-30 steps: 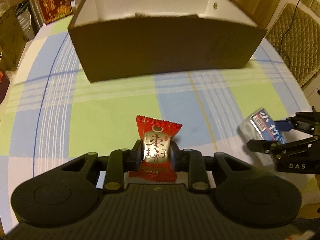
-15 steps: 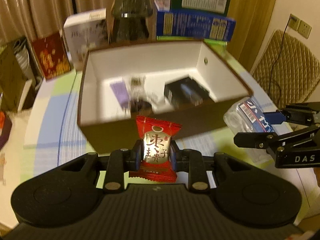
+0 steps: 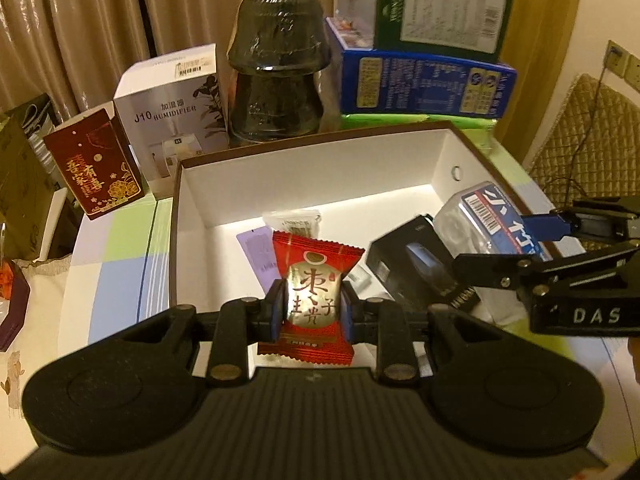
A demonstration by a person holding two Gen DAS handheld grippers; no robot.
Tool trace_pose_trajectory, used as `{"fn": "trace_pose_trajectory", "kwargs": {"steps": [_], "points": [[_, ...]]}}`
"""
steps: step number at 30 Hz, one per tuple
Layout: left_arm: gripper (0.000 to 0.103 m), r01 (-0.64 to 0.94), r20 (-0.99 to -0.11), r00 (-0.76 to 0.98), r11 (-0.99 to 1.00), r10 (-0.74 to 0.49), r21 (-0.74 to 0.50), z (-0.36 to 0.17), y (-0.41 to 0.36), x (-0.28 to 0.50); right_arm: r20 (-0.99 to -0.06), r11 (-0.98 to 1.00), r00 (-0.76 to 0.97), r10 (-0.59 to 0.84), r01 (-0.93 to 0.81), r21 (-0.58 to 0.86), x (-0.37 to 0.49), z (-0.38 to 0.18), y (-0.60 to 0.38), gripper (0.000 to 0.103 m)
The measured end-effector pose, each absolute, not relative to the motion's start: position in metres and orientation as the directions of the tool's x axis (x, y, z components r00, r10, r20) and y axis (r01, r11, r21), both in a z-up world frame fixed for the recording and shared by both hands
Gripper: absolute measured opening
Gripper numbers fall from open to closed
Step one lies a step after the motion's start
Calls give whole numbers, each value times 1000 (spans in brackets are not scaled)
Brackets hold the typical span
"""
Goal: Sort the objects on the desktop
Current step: 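Carry the red candy and toothpick box up over the cardboard box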
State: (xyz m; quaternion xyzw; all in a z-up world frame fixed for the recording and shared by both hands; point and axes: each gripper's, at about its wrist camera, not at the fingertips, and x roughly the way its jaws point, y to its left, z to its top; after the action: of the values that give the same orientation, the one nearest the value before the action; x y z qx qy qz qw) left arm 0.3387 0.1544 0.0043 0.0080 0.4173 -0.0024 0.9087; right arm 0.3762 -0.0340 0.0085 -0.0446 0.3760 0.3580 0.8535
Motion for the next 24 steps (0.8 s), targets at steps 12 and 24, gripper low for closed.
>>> {"fn": "trace_pose_trajectory", "kwargs": {"steps": [12,24], "points": [[23,-10,-797,603,999,31,31,-22,188,415,-720,760,446,532,-626,174,450,-21,16,55],[23,-26,-834,549,999,51,44,-57,203,462,-758,790,433,487,-589,171,505,-48,38,55]]}}
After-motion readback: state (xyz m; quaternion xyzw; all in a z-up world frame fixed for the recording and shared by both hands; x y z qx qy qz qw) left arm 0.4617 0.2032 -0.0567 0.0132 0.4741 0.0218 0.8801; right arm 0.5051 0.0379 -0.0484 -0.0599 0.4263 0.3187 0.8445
